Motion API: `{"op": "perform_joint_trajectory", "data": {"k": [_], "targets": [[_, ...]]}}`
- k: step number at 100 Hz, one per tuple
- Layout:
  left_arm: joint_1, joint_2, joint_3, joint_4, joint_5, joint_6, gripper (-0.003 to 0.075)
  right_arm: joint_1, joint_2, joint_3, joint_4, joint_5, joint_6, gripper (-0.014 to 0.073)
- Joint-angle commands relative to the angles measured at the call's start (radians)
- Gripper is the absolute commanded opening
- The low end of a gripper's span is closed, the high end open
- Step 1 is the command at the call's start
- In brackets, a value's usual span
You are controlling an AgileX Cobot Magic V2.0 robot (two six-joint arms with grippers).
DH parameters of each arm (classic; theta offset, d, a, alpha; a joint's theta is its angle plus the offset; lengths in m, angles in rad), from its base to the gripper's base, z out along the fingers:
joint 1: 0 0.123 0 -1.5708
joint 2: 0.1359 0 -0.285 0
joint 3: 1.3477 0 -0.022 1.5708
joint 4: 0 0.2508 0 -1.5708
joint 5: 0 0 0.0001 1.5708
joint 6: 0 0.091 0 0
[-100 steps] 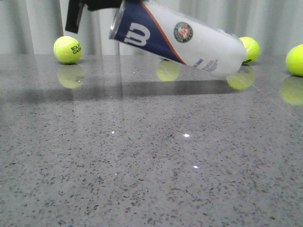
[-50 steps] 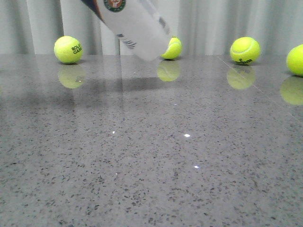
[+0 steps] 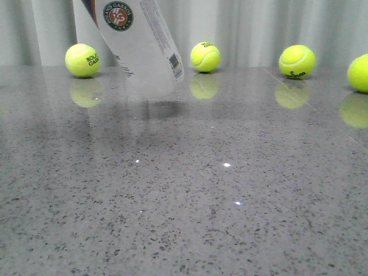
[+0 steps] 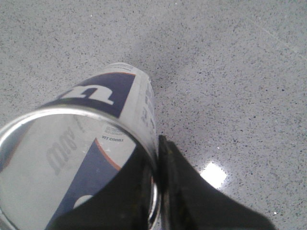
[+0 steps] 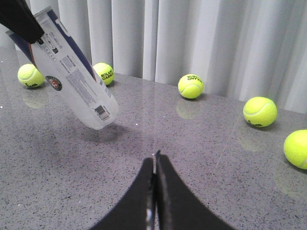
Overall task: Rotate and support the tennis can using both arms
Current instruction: 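Lift the blue end with the left gripper, tilting the can upright, then lower the can upright onto the table and release the left gripper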
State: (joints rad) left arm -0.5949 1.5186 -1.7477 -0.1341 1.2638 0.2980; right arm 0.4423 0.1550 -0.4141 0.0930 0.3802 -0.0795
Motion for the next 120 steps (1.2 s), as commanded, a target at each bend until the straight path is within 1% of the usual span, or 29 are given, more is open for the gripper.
{"op": "perform_joint_trajectory", "data": {"k": [1, 37, 44, 51, 63, 70, 77, 87, 106, 120], "targets": [[-0.009, -0.021, -0.034, -0.006, 0.014, -0.015, -0.0019, -0.005, 0.010, -0.023, -0.008, -0.076, 0.002, -0.0061], [-0.009, 0.029, -0.034, 0.004, 0.014, -0.015, -0.0015, -0.005, 0.010, -0.023, -0.008, -0.076, 0.002, -0.0061], [-0.007, 0.029, -0.034, 0.004, 0.014, -0.015, 0.0014, -0.005, 0.010, -0.023, -0.008, -0.076, 0.002, -0.0061], [0.000, 0.029, -0.034, 0.000, 0.014, -0.015, 0.0092, -0.005, 0.010, -0.023, -0.008, -0.076, 0.002, -0.0061], [0.002, 0.043, -0.049, -0.004, 0.014, -0.013, 0.0288, -0.005, 0.010, -0.023, -0.008, -0.076, 0.002, -0.0061], [0.002, 0.061, -0.078, -0.006, 0.012, -0.013, 0.0385, -0.005, 0.010, -0.023, -0.008, -0.076, 0.002, -0.0061], [0.002, 0.092, -0.127, -0.014, 0.012, -0.013, 0.0435, -0.005, 0.010, -0.023, -0.008, -0.076, 0.002, -0.0061], [0.002, 0.149, -0.207, -0.043, 0.012, -0.013, 0.0437, -0.005, 0.010, -0.023, -0.008, -0.076, 0.002, -0.0061], [0.002, 0.253, -0.372, -0.043, 0.012, -0.013, 0.0437, -0.005, 0.010, -0.023, -0.008, -0.076, 0.002, -0.0061], [0.002, 0.295, -0.437, -0.043, 0.012, -0.013, 0.0437, -0.005, 0.010, -0.023, -0.008, -0.076, 0.002, -0.0061]]}}
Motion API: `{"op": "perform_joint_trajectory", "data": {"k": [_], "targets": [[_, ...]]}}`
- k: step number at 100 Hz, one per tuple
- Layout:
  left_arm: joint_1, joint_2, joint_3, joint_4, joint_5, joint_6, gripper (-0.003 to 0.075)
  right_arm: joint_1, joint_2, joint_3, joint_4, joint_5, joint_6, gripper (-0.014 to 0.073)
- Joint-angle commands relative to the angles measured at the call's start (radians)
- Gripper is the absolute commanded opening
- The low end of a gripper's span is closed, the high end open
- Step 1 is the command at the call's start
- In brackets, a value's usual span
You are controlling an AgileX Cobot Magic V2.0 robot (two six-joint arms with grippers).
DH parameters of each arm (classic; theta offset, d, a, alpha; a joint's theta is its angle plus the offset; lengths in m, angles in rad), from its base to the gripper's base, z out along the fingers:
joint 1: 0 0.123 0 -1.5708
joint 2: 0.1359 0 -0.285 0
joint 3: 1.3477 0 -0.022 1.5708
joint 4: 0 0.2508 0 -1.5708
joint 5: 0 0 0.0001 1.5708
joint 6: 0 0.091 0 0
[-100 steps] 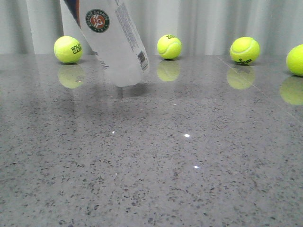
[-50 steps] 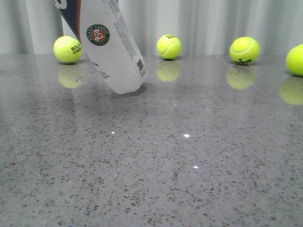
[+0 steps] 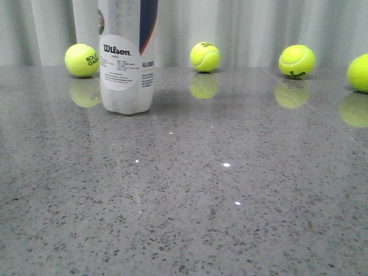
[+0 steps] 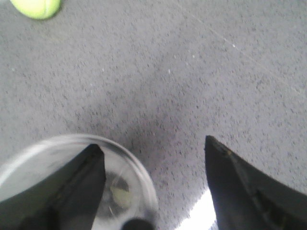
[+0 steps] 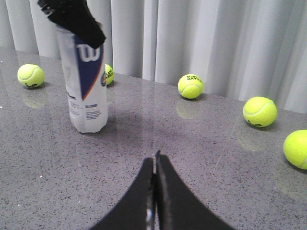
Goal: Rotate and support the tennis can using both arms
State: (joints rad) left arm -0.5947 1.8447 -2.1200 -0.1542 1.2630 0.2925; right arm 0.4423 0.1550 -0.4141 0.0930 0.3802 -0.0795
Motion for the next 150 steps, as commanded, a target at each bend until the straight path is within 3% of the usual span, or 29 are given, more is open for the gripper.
{"op": "perform_joint_trajectory", "data": {"k": [1, 64, 92, 112, 150], "targets": [[0.002, -0.029, -0.067, -0.023, 0.013, -0.007, 0.0437, -0.005, 0.010, -0.023, -0.008, -0.076, 0.002, -0.0061], [0.002, -0.052, -0.096, -0.021, 0.013, -0.007, 0.0428, -0.005, 0.010, -0.023, -0.008, -0.076, 0.002, -0.0061], [0.000, -0.136, -0.068, -0.020, -0.101, -0.037, 0.0209, -0.005, 0.010, -0.023, -0.008, -0.076, 0.002, -0.0061], [0.000, -0.241, 0.123, -0.012, -0.275, -0.054, -0.0017, -0.005, 0.010, -0.023, -0.008, -0.076, 0.002, -0.0061], [0.000, -0.541, 0.665, -0.012, -0.636, -0.056, -0.0019, -0.005, 0.010, -0.023, -0.008, -0.076, 0.002, -0.0061]]}}
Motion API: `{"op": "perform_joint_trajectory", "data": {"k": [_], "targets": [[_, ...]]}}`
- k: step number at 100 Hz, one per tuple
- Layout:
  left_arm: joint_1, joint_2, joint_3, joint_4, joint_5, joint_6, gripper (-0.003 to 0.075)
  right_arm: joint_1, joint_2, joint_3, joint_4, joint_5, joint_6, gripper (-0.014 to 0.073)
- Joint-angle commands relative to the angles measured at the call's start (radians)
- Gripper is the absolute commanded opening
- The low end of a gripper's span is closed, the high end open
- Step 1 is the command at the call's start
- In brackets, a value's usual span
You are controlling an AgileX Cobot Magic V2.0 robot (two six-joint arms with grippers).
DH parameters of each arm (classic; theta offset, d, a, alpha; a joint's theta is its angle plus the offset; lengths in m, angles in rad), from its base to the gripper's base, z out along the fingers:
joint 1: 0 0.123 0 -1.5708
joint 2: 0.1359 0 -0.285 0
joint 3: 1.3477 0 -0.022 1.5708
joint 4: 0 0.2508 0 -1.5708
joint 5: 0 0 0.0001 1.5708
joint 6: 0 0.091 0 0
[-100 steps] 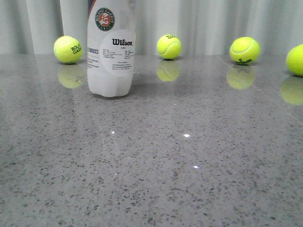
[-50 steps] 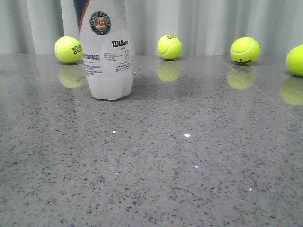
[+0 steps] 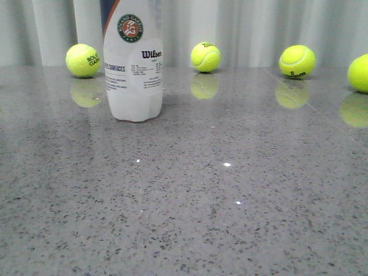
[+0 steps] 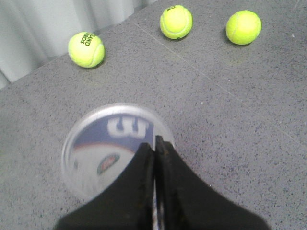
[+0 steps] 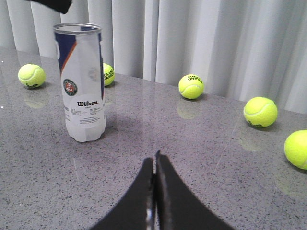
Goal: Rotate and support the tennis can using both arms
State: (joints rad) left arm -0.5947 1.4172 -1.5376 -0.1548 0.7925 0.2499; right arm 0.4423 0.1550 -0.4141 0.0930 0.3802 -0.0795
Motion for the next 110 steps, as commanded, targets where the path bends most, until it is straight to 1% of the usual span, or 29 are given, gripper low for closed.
{"op": "perform_joint_trajectory", "data": {"k": [1, 23, 35, 45, 50, 58, 67, 81, 99, 110], "targets": [[0.000, -0.120, 0.093, -0.012, -0.172, -0.013, -0.0019, -0.005, 0.010, -0.023, -0.008, -0.076, 0.002, -0.0061], [0.000, -0.322, 0.417, -0.030, -0.363, -0.013, -0.0019, -0.005, 0.010, -0.023, -0.008, -0.076, 0.002, -0.0061], [0.000, -0.432, 0.571, -0.051, -0.431, -0.013, -0.0019, -0.005, 0.010, -0.023, -0.008, -0.076, 0.002, -0.0061], [0.000, -0.527, 0.670, -0.088, -0.438, -0.013, -0.0019, -0.005, 0.010, -0.023, -0.008, -0.076, 0.002, -0.0061], [0.003, -0.567, 0.708, -0.113, -0.410, -0.041, -0.0019, -0.005, 0.010, -0.023, -0.008, -0.076, 0.002, -0.0061], [0.025, -0.636, 0.766, -0.033, -0.386, -0.049, -0.0019, -0.005, 0.010, -0.023, -0.008, -0.076, 0.002, -0.0061], [0.069, -0.703, 0.830, 0.043, -0.390, -0.049, -0.0019, -0.005, 0.010, -0.023, -0.008, -0.076, 0.002, -0.0061], [0.165, -0.788, 0.918, 0.045, -0.412, -0.049, -0.0019, -0.005, 0.010, -0.023, -0.008, -0.076, 0.002, -0.0061], [0.296, -0.873, 1.010, 0.045, -0.517, -0.049, -0.0019, -0.005, 0.010, -0.023, -0.008, -0.076, 0.002, -0.0061], [0.359, -0.919, 1.092, 0.045, -0.620, -0.049, -0.0019, -0.005, 0.010, -0.023, -0.008, -0.076, 0.002, -0.0061]]}}
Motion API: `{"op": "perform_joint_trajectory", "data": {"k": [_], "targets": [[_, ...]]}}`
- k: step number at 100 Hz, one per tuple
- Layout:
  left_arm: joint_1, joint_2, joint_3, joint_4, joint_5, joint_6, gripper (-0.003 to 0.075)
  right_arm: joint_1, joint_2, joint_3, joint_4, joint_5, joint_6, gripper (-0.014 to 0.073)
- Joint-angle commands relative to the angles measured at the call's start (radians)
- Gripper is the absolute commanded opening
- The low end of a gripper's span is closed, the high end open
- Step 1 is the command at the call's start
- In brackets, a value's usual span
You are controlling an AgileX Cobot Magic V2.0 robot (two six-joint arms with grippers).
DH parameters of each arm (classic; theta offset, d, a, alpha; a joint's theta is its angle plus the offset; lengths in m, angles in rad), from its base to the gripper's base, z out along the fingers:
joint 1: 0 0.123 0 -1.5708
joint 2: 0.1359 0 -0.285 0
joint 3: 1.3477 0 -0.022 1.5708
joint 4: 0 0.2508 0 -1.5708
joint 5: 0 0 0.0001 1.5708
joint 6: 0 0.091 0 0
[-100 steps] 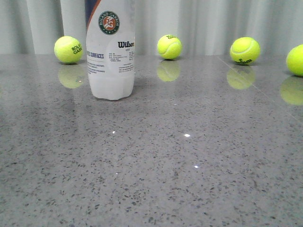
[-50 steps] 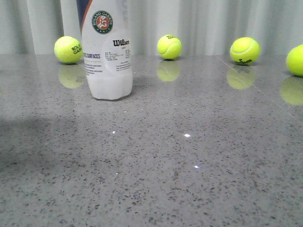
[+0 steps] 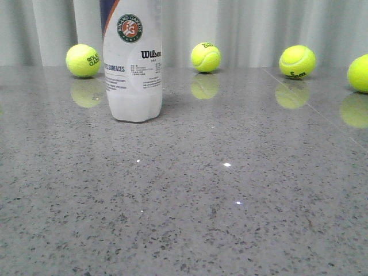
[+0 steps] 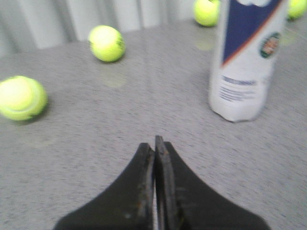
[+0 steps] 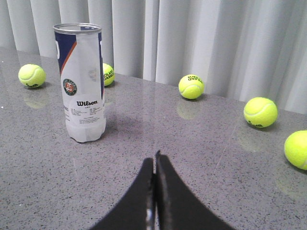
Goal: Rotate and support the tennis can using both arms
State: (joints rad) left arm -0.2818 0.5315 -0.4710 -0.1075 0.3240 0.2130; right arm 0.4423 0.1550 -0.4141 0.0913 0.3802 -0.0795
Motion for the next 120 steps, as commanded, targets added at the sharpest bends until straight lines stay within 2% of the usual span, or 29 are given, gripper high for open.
{"op": "perform_joint_trajectory", "data": {"k": [1, 19, 39, 65, 68, 84, 120], "targets": [[0.050, -0.038, 0.036, -0.002, -0.156, -0.012, -0.0019, -0.005, 0.010, -0.023, -0.006, -0.076, 0.002, -0.0061], [0.172, -0.177, 0.170, 0.006, -0.183, -0.021, -0.0019, -0.005, 0.010, -0.023, -0.006, -0.076, 0.002, -0.0061], [0.216, -0.329, 0.331, 0.217, -0.238, -0.253, -0.0019, -0.005, 0.010, -0.023, -0.006, -0.076, 0.002, -0.0061], [0.216, -0.549, 0.517, 0.206, -0.330, -0.231, -0.0019, -0.005, 0.010, -0.023, -0.006, -0.076, 0.002, -0.0061], [0.219, -0.577, 0.519, 0.188, -0.300, -0.213, -0.0019, -0.005, 0.010, -0.023, -0.006, -0.076, 0.002, -0.0061], [0.219, -0.560, 0.515, 0.141, -0.292, -0.158, -0.0019, -0.005, 0.011, -0.023, -0.006, -0.076, 0.002, -0.0061], [0.217, -0.560, 0.515, 0.126, -0.292, -0.157, -0.0019, -0.005, 0.011, -0.023, -0.006, -0.076, 0.002, -0.0061]]}}
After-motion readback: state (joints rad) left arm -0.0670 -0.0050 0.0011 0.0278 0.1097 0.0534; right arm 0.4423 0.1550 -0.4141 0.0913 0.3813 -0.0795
